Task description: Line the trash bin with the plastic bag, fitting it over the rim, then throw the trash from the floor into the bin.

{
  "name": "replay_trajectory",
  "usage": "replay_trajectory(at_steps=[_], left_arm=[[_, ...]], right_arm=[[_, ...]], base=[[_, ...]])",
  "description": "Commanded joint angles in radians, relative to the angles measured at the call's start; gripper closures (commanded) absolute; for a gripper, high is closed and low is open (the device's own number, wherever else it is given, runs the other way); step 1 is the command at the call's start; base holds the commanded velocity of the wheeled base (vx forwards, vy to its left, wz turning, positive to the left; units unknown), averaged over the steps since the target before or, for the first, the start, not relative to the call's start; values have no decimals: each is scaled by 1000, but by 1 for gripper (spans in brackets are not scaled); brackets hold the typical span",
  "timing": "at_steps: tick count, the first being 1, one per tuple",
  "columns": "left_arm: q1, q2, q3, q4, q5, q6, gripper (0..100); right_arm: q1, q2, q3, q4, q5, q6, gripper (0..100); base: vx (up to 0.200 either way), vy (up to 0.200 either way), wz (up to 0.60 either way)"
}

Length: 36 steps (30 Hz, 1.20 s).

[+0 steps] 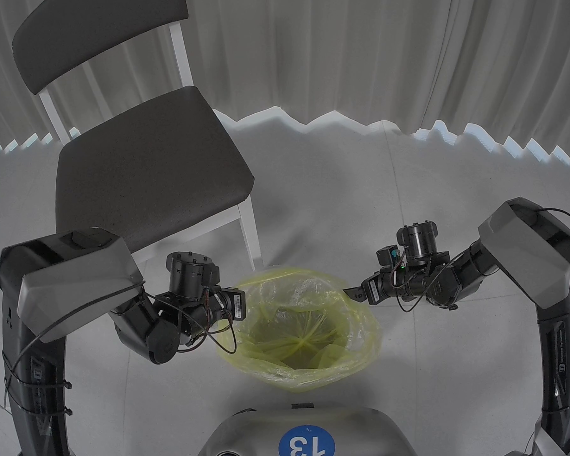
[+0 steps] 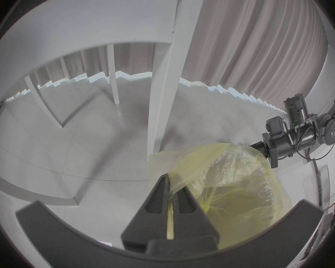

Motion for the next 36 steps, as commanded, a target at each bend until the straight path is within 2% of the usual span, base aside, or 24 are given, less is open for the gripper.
replay_trajectory(at_steps=[1, 12, 16, 21, 30, 36], left_arm=[[9, 44, 18, -34, 1, -1, 100], [6, 171, -47, -86, 1, -27, 100], [3, 165, -56, -87, -3, -74, 100], [12, 88, -45, -80, -20, -84, 100], [25, 30, -86, -54, -22, -87, 100], [37, 53, -154, 0, -17, -90, 100]], right_arm=[[0, -35, 36, -9, 0, -1, 0], [-14, -41, 99, -43, 0, -3, 0], [-19, -35, 98, -46, 0, -1, 0], [-23, -44, 79, -46, 1, 6, 0], [-48, -38, -33, -17, 26, 11, 0], [-51, -1, -158, 86, 29, 11, 0]], base=[[0, 0, 0], [0, 0, 0], [0, 0, 0], [0, 0, 0], [0, 0, 0], [0, 0, 0]])
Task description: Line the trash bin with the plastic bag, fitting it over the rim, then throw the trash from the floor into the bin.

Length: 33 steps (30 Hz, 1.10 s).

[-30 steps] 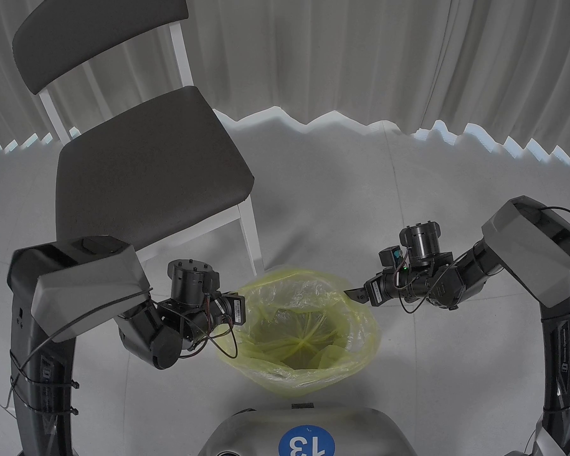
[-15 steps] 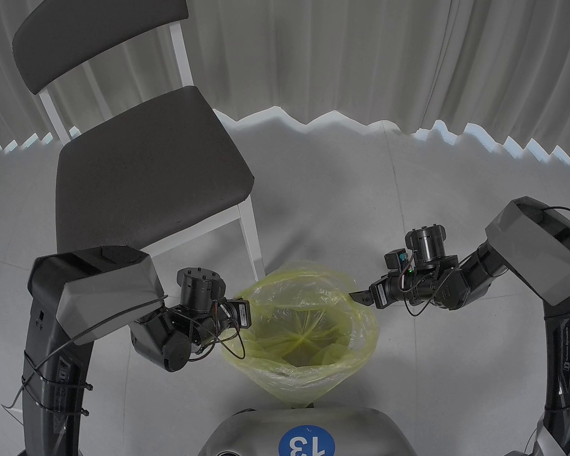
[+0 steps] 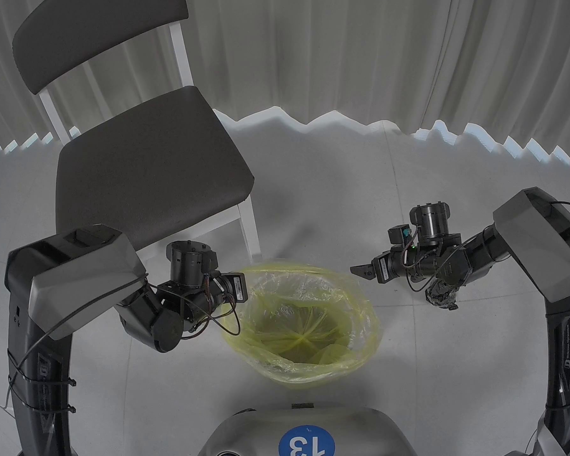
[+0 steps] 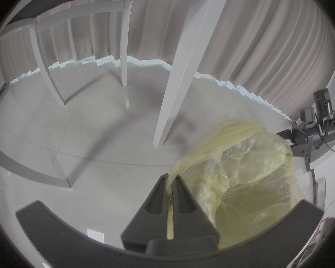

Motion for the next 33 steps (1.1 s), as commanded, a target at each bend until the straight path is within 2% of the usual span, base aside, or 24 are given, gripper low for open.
replay_trajectory(at_steps=[1, 8, 14, 23, 28, 33], left_arm=[[11, 15, -63, 26, 8, -2, 100], [0, 96, -143, 54, 16, -11, 100], [-2, 115, -141, 82, 17, -13, 100], [6, 121, -32, 39, 9, -37, 100], [5, 144, -22, 8, 8, -54, 100], [12, 110, 27, -1, -12, -54, 100]], right_arm=[[-4, 37, -99, 58, 4, 0, 0], [-3, 73, -121, 61, 4, 0, 0], [-3, 88, -110, 58, 4, -3, 0], [-6, 85, -58, 47, 5, -4, 0], [-6, 85, -33, 43, 5, -4, 0], [-16, 79, 8, -5, 5, 0, 0]], base=[[0, 0, 0], [0, 0, 0], [0, 0, 0], [0, 0, 0], [0, 0, 0], [0, 0, 0]])
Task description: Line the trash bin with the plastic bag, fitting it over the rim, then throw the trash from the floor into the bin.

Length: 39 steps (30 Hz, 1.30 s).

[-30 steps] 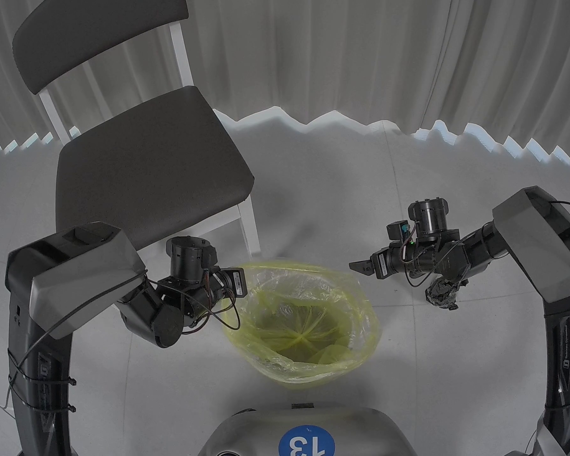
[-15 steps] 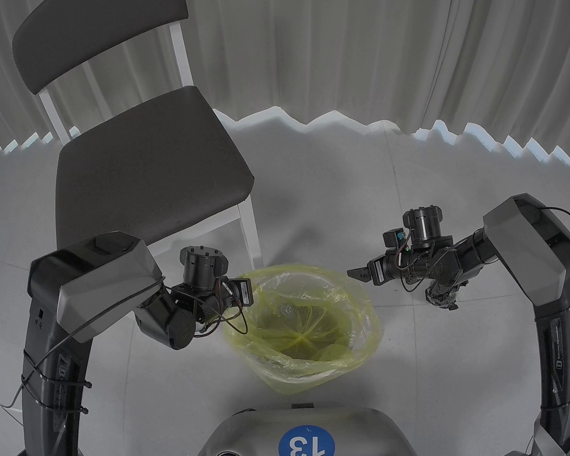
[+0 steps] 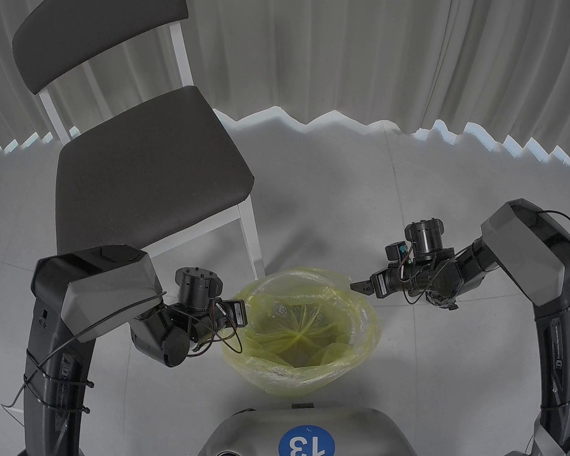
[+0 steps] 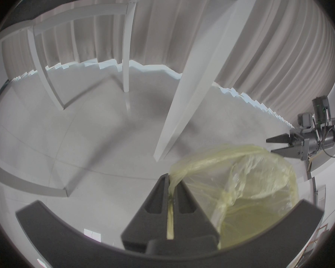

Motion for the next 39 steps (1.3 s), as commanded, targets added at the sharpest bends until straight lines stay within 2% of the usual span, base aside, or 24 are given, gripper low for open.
replay_trajectory(at_steps=[1, 6, 7, 17, 25, 31, 35, 39], left_arm=[[6, -27, 45, -19, -18, -5, 100], [6, -23, 57, -53, -21, -5, 100], [6, -20, 65, -64, -21, -4, 0], [29, -43, 116, -73, -20, 2, 0], [74, -58, 264, -206, -14, 79, 0], [106, -152, 372, -285, -21, 76, 0], [103, -210, 433, -288, -26, 70, 0], [81, -247, 548, -357, -64, 68, 0]], right_arm=[[-12, -14, 37, -21, 0, 1, 0], [-12, -33, 60, -22, 0, 2, 0], [-13, -48, 82, -26, 0, 2, 0], [-36, -103, 164, -55, 0, 1, 0], [-38, -137, 226, -81, -1, 1, 0], [-42, -204, 307, -116, 0, 4, 0], [-42, -250, 361, -131, 0, 17, 0], [-41, -293, 462, -179, -1, 19, 0]], base=[[0, 0, 0], [0, 0, 0], [0, 0, 0], [0, 0, 0], [0, 0, 0], [0, 0, 0], [0, 0, 0], [0, 0, 0]])
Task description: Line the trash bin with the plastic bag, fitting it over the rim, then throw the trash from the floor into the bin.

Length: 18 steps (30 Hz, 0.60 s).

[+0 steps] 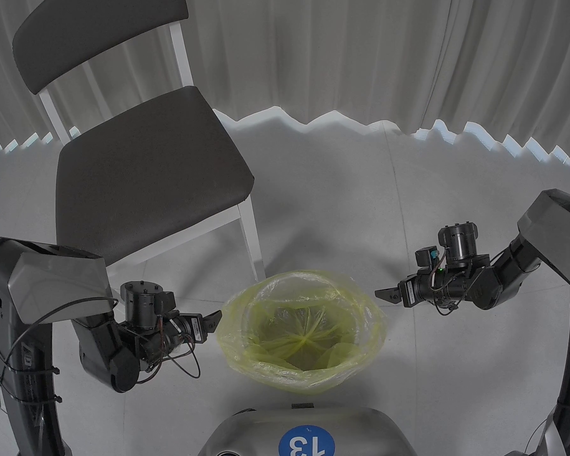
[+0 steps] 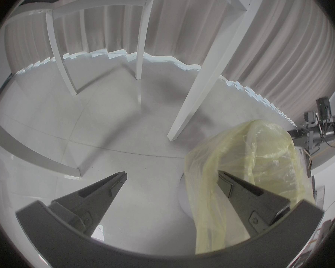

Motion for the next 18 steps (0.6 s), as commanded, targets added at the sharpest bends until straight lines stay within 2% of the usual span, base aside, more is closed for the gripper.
replay_trajectory(at_steps=[1, 5, 7, 10, 11, 15, 17, 18], left_arm=[[-21, -65, 128, -80, -31, -4, 0], [-33, -1, 205, -169, -46, 2, 0], [-33, -1, 205, -169, -46, 2, 0], [-31, 186, 190, -333, -46, 9, 0], [-31, 193, 185, -335, -46, 9, 0], [-33, 257, 65, -289, -48, 13, 0], [-31, 259, -2, -206, -49, 16, 0], [-27, 260, -85, -102, -49, 16, 0]], right_arm=[[1, -73, 116, -58, 1, 3, 0], [1, -69, 191, -155, 1, 7, 0], [1, -69, 191, -155, 1, 7, 0], [-6, -89, 258, -222, 17, 9, 0], [-8, -90, 260, -224, 19, 9, 0], [-25, -92, 261, -225, 31, 7, 0], [-31, -86, 254, -224, 31, 7, 0], [-35, -81, 241, -222, 31, 6, 0]], base=[[0, 0, 0], [0, 0, 0], [0, 0, 0], [0, 0, 0], [0, 0, 0], [0, 0, 0], [0, 0, 0], [0, 0, 0]])
